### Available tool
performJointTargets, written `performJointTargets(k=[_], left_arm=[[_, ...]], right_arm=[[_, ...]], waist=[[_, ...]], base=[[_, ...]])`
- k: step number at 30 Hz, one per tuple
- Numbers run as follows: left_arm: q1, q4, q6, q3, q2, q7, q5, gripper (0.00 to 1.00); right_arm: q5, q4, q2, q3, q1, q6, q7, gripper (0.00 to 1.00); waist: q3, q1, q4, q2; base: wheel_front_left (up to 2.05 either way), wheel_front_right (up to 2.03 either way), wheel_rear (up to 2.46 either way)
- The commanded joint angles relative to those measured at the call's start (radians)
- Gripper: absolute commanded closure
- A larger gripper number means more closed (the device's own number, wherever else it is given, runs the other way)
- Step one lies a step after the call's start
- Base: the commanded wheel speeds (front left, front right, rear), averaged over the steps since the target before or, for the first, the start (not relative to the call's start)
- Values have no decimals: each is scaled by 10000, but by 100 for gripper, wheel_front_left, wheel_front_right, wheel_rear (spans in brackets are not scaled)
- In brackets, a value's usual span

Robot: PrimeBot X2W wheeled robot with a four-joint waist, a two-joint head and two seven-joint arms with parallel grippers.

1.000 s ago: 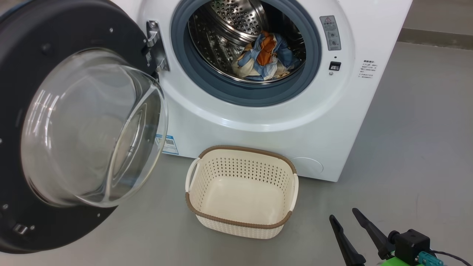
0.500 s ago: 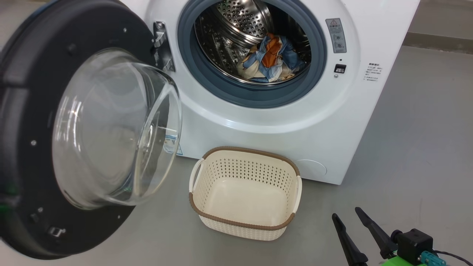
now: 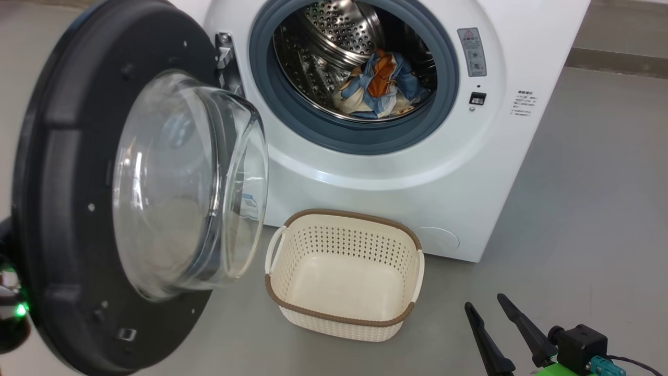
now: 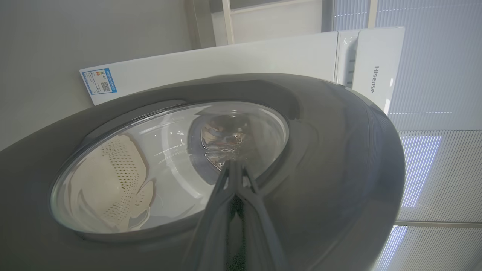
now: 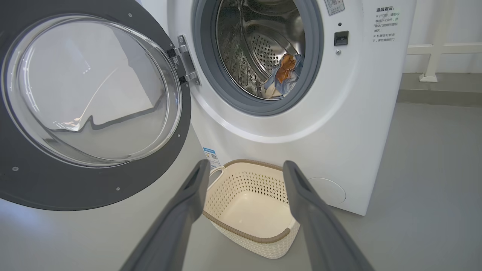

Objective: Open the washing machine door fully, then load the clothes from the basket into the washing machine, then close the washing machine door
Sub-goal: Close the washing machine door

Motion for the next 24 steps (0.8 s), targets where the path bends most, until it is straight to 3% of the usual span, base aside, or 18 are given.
performJointTargets(k=[1, 11, 24], left_arm=[[24, -460, 80, -1, 99, 187, -33, 100], [478, -2034, 707, -385, -499, 587, -159, 100], [377, -2522, 970, -745, -812, 566, -335, 100]], right_arm=[[-46, -227, -95, 211, -144, 16, -49, 0], [-61, -235, -11, 197, -185, 16, -49, 0], [-38, -229, 75, 222, -244, 16, -49, 0]], waist=[[-8, 0, -42, 0], [40, 0, -372, 0], [108, 0, -1237, 0]], base=[[0, 0, 0], [0, 0, 0], [0, 0, 0]])
